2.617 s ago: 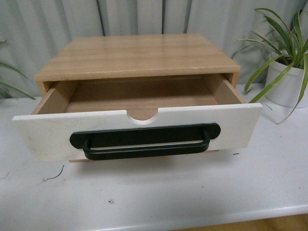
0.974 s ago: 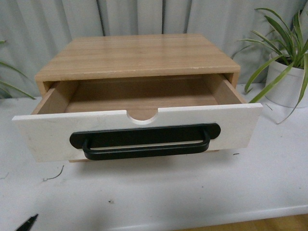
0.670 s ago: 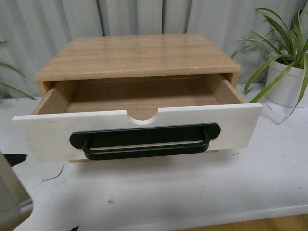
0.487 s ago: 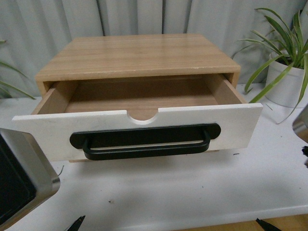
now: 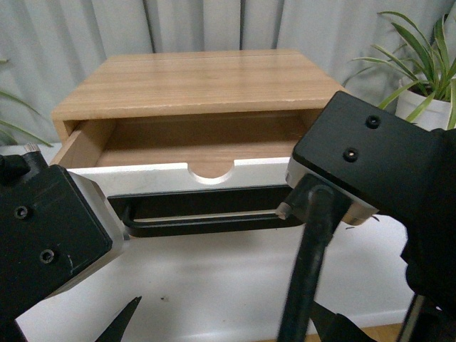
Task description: Close drawer sideways
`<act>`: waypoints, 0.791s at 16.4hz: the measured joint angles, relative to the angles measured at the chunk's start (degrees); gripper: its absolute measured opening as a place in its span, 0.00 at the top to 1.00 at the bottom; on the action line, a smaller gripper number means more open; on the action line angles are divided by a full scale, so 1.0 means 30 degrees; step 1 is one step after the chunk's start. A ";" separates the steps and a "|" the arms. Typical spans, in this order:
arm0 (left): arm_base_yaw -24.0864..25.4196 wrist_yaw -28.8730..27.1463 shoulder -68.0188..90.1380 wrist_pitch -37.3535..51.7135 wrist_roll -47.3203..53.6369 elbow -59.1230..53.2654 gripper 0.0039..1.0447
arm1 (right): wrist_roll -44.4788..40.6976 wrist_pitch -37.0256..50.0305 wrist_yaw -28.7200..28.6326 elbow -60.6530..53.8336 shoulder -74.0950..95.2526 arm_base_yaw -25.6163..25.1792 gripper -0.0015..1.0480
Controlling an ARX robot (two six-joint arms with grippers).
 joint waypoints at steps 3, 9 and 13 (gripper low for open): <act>0.0794 0.0299 0.1064 0.0816 0.0401 0.0758 0.06 | -0.0379 0.0510 0.0022 0.0991 0.1290 -0.0029 0.06; 0.1166 0.0874 0.2761 0.0984 0.0860 0.1756 0.06 | -0.1209 0.0976 0.0306 0.2382 0.2994 -0.0860 0.06; 0.1537 0.1027 0.4408 0.1515 0.1042 0.3075 0.06 | -0.1486 0.1290 0.0313 0.3242 0.3942 -0.1479 0.06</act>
